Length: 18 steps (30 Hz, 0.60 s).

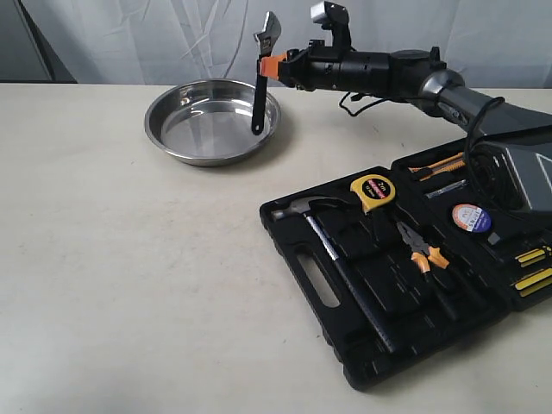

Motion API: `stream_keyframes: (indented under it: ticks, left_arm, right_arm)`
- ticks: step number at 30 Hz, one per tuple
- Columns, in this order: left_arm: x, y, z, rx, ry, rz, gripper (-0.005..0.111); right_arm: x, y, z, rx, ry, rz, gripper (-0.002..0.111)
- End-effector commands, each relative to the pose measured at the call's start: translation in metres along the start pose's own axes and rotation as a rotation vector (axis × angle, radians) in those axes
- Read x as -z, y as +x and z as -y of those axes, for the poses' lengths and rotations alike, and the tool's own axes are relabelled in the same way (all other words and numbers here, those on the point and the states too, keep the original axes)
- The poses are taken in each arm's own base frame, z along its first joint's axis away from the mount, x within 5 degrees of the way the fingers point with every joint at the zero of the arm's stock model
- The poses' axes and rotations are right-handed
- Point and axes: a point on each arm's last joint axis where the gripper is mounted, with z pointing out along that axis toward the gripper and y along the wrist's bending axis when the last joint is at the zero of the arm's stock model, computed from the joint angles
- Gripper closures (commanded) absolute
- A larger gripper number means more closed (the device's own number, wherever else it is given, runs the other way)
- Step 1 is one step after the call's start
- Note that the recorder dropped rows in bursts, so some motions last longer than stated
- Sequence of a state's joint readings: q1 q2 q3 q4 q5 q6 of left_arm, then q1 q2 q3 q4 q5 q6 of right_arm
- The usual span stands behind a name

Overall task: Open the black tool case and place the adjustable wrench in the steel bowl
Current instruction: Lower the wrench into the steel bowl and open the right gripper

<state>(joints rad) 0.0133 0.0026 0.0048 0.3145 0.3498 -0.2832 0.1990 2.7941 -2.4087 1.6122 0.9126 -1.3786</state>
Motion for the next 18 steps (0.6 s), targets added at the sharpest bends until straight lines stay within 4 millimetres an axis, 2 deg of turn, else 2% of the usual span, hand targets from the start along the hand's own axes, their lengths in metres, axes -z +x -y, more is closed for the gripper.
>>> stream_keyframes:
  ticks: [1,7,13,18]
  left_arm:
    - [0.001,-0.003,0.000,-0.001,-0.003,0.018,0.107]
    - [0.001,-0.003,0.000,-0.001,-0.003,0.018,0.107]
    - [0.001,-0.003,0.000,-0.001,-0.003,0.018,0.107]
    - [0.001,-0.003,0.000,-0.001,-0.003,0.018,0.107]
  right_arm:
    - [0.000,-0.002,-0.002,0.015,-0.009,-0.005,0.109]
    - [0.001,0.013,-0.002,-0.050,-0.001,-0.177,0.109]
    - [0.005,0.010,-0.016,-0.059,-0.094,-0.255,0.109]
    - [0.010,0.007,-0.012,-0.214,0.050,-0.348,0.109]
